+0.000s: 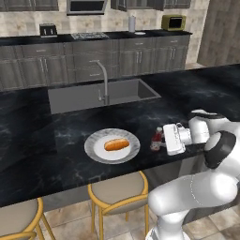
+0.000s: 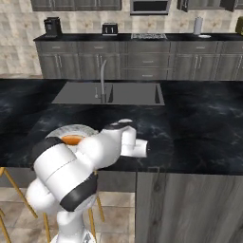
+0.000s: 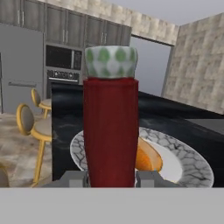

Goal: Move the hot dog bun to the plate on the dining table and place the condiment next to that plate. Then navigate to the fridge and take the sausage and place it on the plate as well.

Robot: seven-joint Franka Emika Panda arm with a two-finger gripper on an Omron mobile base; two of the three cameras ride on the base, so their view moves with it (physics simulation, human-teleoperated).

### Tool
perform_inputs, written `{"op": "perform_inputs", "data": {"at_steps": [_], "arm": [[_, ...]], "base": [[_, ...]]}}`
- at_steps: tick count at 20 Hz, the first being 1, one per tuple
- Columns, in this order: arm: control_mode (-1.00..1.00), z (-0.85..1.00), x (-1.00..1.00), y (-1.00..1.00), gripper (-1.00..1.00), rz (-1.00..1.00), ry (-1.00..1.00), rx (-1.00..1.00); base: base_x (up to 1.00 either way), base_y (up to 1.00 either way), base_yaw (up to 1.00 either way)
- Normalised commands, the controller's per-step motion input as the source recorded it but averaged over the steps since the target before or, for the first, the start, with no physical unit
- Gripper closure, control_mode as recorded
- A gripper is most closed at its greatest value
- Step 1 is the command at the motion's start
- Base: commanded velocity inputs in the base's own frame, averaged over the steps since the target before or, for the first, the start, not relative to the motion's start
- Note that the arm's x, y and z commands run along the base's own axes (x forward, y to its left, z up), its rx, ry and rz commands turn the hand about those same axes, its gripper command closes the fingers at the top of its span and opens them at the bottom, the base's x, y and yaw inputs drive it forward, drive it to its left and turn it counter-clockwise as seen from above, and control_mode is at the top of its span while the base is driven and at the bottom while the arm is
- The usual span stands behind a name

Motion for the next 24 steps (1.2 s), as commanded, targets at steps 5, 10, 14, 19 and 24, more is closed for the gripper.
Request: {"op": "perform_inputs", "data": {"at_steps": [5,10,14,19,24], "arm": [[-1.00,-0.17,0.37,-0.13,1.00,0.01,0.00,0.00],[-1.00,-0.18,0.39,-0.09,1.00,0.00,0.00,0.00],[-1.00,-0.18,0.35,-0.03,1.00,0.00,0.00,0.00],[-1.00,-0.23,0.14,0.00,1.00,0.00,0.00,0.00],[-1.00,-0.24,0.05,0.00,1.00,0.00,0.00,0.00]], "base": [[0.00,0.00,0.00],[0.00,0.00,0.00],[0.00,0.00,0.00],[0.00,0.00,0.00],[0.00,0.00,0.00]]}}
